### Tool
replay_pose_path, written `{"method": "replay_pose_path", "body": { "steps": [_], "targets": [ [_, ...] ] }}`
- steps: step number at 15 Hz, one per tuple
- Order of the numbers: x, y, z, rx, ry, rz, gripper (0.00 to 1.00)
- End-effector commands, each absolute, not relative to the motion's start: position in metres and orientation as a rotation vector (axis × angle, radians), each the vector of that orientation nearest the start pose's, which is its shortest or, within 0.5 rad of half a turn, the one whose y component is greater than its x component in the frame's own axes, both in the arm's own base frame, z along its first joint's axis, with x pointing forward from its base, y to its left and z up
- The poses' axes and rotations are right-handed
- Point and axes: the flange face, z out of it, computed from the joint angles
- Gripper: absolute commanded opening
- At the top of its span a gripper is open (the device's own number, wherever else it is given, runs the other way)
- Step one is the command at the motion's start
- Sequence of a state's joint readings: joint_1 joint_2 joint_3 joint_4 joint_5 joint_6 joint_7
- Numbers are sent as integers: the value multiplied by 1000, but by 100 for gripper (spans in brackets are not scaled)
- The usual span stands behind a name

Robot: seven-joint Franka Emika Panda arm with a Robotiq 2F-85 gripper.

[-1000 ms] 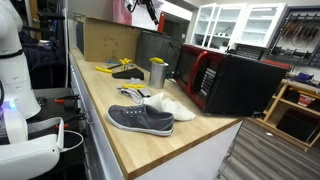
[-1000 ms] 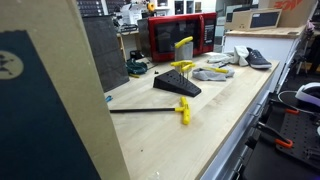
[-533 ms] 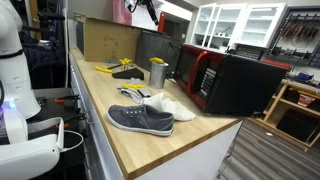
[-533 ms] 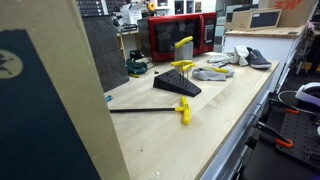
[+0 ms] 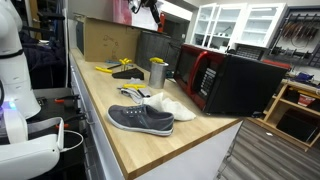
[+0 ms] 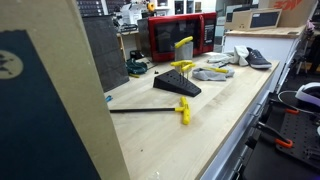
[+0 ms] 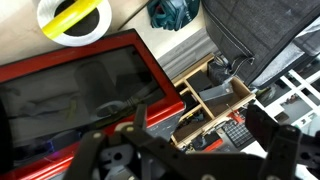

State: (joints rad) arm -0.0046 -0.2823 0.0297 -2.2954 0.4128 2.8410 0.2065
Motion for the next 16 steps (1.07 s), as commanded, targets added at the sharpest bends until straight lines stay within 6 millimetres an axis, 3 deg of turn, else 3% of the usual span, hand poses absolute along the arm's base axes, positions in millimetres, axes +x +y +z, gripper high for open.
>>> {"method": "replay_pose_path", "body": {
  "steps": [1, 6, 9, 12, 16],
  "targets": [
    [536, -6, 546, -2508, 725, -1022, 100],
    [565, -16, 509, -2509, 1000, -935, 100],
    [574, -12, 514, -2444, 1173, -903, 100],
    [581, 7, 522, -2354, 1293, -827, 100],
    [579, 15, 519, -2261, 1420, -797, 100]
  ]
}}
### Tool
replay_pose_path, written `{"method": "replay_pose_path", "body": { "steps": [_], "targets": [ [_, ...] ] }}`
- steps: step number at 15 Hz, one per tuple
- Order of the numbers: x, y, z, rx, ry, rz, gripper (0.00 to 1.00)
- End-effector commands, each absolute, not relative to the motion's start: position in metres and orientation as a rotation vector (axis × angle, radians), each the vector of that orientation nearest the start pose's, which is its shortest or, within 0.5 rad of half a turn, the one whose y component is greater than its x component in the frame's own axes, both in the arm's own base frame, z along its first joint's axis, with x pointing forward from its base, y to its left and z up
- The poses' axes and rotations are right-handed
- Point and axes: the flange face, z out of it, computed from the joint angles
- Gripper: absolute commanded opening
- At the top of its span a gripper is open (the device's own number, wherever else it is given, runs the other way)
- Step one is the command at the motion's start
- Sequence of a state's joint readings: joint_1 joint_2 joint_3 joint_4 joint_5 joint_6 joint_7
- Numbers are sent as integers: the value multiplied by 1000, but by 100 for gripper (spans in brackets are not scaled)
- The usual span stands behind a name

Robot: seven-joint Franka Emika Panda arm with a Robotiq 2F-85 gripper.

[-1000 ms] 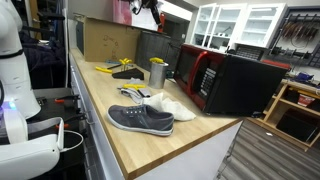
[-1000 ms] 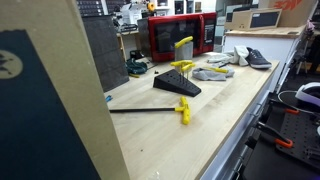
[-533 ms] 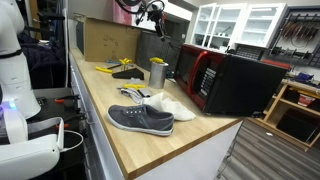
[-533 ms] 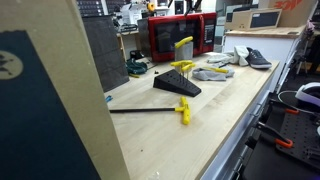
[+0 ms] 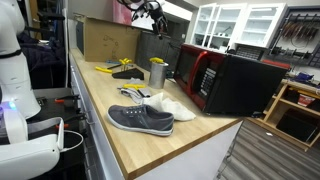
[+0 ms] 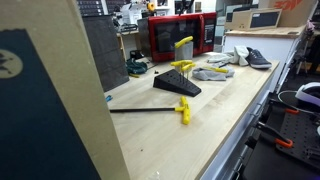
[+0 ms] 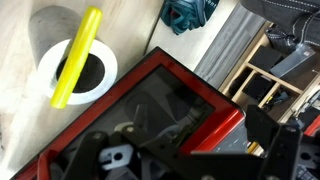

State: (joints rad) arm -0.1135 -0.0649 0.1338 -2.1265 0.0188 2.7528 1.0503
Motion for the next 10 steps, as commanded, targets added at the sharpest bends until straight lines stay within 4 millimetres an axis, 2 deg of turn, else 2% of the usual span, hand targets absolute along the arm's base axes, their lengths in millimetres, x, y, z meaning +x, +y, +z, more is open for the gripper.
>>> {"method": "replay_pose_path", "body": {
  "steps": [1, 6, 10],
  "targets": [
    [579, 12, 515, -2240, 1449, -804, 100],
    [576, -9, 495, -2185, 1638, -871, 100],
    [571, -4, 473, -2169, 1717, -822, 100]
  ]
}}
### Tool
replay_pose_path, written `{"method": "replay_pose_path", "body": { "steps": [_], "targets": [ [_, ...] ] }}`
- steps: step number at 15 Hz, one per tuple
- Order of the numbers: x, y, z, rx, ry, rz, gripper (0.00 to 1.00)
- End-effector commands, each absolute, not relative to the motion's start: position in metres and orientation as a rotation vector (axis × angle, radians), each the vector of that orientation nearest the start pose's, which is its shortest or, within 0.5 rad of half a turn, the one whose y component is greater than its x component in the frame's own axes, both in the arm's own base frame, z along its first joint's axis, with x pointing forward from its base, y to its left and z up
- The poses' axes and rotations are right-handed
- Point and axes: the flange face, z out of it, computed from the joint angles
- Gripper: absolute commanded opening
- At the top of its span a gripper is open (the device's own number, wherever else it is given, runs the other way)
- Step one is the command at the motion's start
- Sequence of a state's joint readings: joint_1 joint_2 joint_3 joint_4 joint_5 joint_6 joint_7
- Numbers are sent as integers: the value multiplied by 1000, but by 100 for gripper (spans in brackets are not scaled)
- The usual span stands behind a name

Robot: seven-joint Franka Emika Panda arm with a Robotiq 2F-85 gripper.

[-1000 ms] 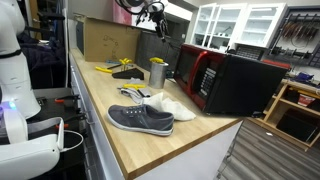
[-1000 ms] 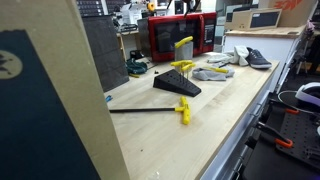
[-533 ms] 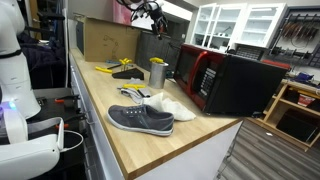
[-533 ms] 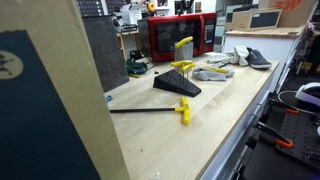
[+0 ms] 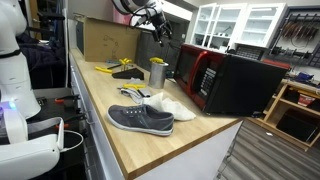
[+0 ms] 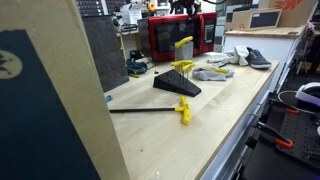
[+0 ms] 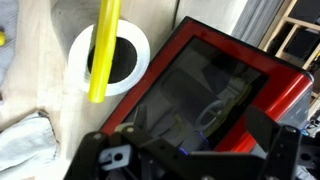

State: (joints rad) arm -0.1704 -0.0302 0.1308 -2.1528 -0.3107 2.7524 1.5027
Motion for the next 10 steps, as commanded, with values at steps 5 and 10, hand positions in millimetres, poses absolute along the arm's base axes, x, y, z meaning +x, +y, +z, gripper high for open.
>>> {"method": "replay_pose_path", "body": {
  "steps": [5, 10],
  "targets": [
    [565, 0, 446, -2144, 1786, -690, 100],
    [566, 10, 434, -2070, 1817, -561, 100]
  ]
}}
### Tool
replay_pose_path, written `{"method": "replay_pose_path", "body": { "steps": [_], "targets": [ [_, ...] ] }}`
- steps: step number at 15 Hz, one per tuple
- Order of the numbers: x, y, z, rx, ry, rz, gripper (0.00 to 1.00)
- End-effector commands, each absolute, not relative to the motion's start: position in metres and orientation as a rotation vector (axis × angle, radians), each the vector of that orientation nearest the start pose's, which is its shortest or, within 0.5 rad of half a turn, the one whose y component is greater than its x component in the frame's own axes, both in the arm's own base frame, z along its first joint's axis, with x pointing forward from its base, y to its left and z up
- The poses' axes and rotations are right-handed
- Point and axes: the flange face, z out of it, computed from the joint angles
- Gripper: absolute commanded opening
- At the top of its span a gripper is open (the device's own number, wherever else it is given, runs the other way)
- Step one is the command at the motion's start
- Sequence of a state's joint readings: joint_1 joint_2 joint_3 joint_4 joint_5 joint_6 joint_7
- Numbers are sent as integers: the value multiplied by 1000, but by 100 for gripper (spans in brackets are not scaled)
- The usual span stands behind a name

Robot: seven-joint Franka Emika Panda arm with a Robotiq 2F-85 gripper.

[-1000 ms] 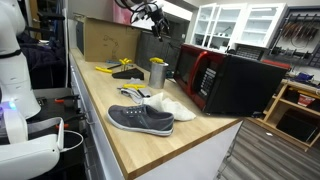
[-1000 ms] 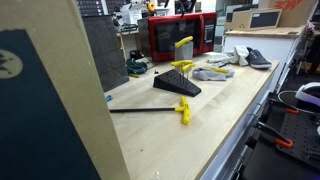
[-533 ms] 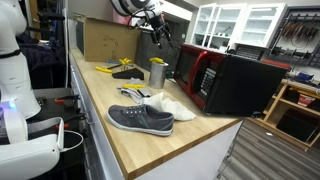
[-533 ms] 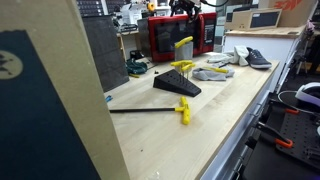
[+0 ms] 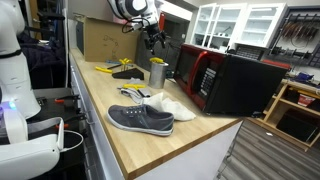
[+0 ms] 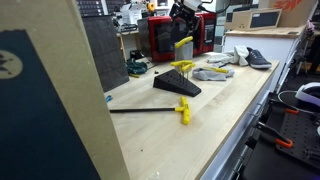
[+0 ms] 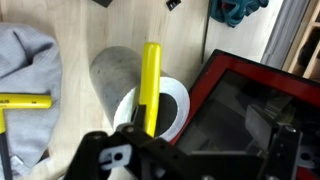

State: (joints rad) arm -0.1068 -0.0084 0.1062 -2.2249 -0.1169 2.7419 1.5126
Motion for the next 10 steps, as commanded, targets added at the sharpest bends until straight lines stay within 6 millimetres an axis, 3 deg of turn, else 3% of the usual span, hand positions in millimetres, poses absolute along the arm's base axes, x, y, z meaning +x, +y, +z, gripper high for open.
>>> {"method": "replay_pose_path", "body": {
  "steps": [1, 10],
  "targets": [
    [567, 10, 433, -2057, 1821, -556, 100],
    [570, -14, 422, -2041, 1872, -556, 100]
  ]
}}
